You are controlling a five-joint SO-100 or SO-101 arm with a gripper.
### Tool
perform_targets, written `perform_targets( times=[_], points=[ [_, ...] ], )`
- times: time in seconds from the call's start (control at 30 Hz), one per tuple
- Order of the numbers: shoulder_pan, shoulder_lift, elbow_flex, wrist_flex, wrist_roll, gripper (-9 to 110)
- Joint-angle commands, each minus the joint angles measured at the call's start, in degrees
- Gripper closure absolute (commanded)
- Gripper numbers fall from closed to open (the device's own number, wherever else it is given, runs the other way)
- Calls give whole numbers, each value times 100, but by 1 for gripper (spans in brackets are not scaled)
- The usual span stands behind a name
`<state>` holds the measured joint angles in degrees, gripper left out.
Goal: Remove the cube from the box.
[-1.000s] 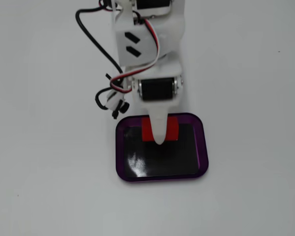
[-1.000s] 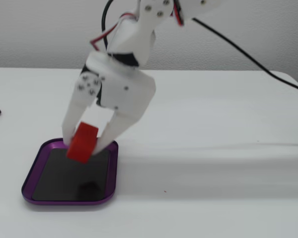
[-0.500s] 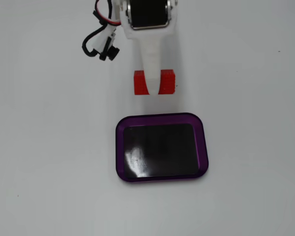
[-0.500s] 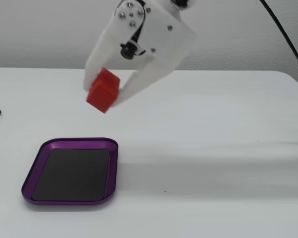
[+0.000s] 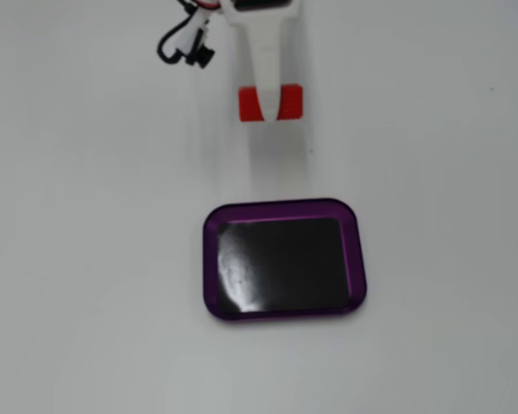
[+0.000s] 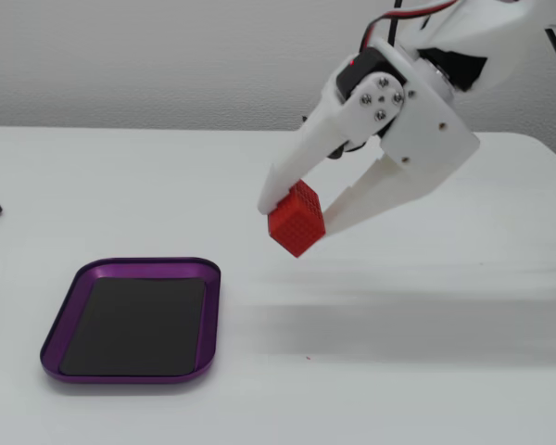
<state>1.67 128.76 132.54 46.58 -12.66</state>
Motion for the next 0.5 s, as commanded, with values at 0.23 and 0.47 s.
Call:
perform_targets(
  times=[0.23, 0.47],
  points=[
    [9, 211, 1230, -914, -176, 101],
    [9, 211, 1248, -896, -290, 101]
  ],
)
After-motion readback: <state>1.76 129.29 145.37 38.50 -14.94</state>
